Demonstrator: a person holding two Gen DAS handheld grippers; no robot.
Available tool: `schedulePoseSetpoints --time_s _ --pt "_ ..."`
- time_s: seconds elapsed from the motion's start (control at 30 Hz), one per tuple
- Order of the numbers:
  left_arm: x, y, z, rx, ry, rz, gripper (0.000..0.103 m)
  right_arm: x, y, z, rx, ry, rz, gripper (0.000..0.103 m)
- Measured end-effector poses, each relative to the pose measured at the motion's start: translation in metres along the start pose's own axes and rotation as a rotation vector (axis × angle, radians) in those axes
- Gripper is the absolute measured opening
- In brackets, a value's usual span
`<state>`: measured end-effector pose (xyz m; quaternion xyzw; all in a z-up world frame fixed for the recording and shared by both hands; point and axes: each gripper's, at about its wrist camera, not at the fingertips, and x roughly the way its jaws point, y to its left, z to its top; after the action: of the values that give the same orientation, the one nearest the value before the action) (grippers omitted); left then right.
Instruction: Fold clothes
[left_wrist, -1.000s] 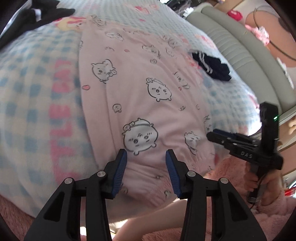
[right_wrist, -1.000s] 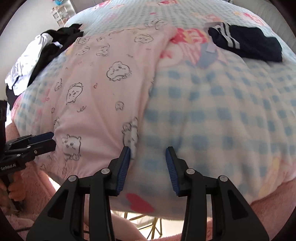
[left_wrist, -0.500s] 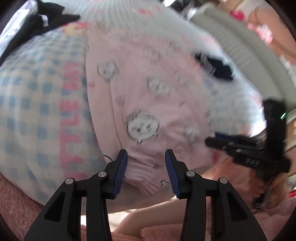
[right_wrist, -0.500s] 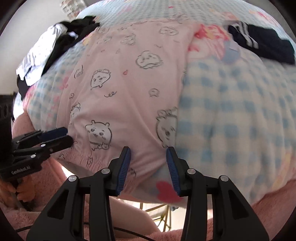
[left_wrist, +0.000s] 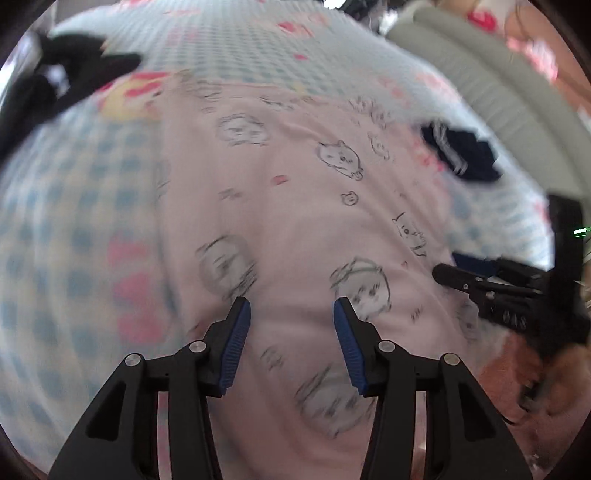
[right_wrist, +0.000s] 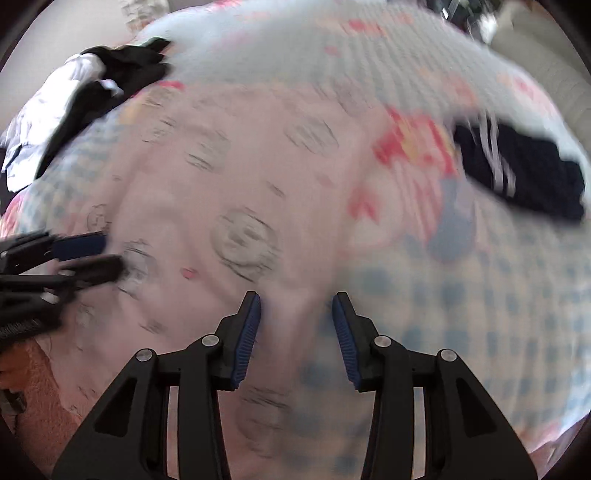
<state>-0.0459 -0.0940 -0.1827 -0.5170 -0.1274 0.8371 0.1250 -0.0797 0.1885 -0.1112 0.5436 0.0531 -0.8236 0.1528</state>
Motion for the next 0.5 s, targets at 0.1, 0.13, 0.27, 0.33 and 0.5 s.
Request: schedulePoseSetpoints --time_s 0.1,0.13,0.27,0.33,0.5 --pt "-0.016 0.024 0.010 -0.041 -0.065 0.010 0.049 -0.013 -0.030 -0.001 0.093 0.015 0.072 0.042" --pt "-0.021 0.030 0.018 -0.049 -0.092 0.029 0.049 -0.020 -0.034 0.004 0.104 0.007 0.087 0.042" --pt "-0.020 0.053 0.070 -0.089 -0.168 0.087 0.049 -0.008 -0.045 0.047 0.104 -0.016 0.061 0.045" --pt "-0.010 0.065 0.097 -0.118 -0.179 0.089 0.047 0.000 -0.050 0.071 0.102 -0.028 0.044 0.045" --pt "0.024 0.069 0.139 -0.090 -0.166 0.100 0.047 0.019 -0.063 0.128 0.096 -0.056 0.001 0.045"
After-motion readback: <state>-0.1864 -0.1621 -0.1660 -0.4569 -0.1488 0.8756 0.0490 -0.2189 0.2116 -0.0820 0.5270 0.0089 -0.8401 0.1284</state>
